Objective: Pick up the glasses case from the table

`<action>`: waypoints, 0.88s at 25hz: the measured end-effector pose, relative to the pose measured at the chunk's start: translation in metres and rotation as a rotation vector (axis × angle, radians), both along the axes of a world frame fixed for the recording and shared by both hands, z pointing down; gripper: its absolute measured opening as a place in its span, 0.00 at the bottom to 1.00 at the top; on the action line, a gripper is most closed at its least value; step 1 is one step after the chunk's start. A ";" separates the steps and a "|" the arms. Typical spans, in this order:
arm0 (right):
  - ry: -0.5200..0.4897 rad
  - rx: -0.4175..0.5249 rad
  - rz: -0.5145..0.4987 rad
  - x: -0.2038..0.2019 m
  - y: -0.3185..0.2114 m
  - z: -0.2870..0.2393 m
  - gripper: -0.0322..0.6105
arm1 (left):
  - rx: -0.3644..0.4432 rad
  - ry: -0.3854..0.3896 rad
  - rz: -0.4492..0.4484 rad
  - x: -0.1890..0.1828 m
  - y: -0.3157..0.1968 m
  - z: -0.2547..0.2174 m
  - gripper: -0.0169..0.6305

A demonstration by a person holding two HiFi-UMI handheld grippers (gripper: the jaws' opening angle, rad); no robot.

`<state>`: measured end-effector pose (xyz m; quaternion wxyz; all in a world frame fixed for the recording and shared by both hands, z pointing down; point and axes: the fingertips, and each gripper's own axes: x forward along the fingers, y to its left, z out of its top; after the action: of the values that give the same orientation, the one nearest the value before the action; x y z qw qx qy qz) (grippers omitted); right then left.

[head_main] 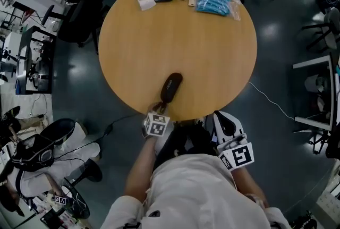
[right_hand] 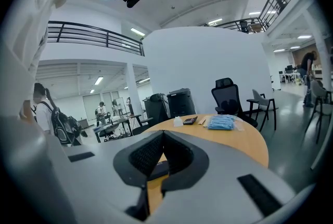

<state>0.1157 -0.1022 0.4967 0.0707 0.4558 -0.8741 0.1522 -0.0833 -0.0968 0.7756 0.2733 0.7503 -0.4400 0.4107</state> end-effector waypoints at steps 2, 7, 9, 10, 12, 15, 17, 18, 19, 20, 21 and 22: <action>-0.003 0.004 -0.007 -0.003 0.000 -0.002 0.07 | 0.083 0.028 -0.008 0.001 -0.004 -0.017 0.19; -0.011 0.021 -0.027 -0.011 -0.002 -0.005 0.07 | 0.231 0.079 -0.022 0.006 -0.013 -0.069 0.19; -0.011 0.027 -0.035 -0.014 -0.002 -0.006 0.07 | 0.279 0.090 -0.023 0.007 -0.016 -0.086 0.19; -0.010 0.029 -0.038 -0.015 -0.002 -0.007 0.08 | 0.302 0.096 -0.025 0.008 -0.017 -0.093 0.19; -0.008 0.034 -0.044 -0.018 -0.002 -0.009 0.08 | 0.341 0.116 -0.036 0.008 -0.018 -0.107 0.19; -0.010 0.047 -0.056 -0.022 -0.004 -0.013 0.07 | 0.395 0.122 -0.013 0.012 -0.017 -0.131 0.19; -0.011 0.057 -0.064 -0.024 -0.005 -0.016 0.08 | 0.431 0.145 -0.007 0.016 -0.016 -0.151 0.19; -0.011 0.062 -0.067 -0.025 -0.005 -0.016 0.07 | 0.450 0.171 -0.020 0.017 -0.015 -0.162 0.19; -0.010 0.067 -0.069 -0.026 -0.006 -0.017 0.07 | 0.470 0.197 -0.036 0.018 -0.014 -0.173 0.19; -0.010 0.071 -0.072 -0.028 -0.005 -0.019 0.08 | 0.495 0.219 -0.048 0.018 -0.013 -0.186 0.19; -0.010 0.077 -0.076 -0.029 -0.005 -0.021 0.08 | 0.524 0.235 -0.054 0.019 -0.011 -0.201 0.19; -0.011 0.084 -0.079 -0.031 -0.004 -0.024 0.08 | 0.559 0.246 -0.053 0.020 -0.008 -0.216 0.19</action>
<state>0.0844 -0.1063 0.4727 0.0528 0.4226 -0.8974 0.1151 -0.0632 -0.1048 0.5592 0.1183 0.8287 -0.5191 0.1727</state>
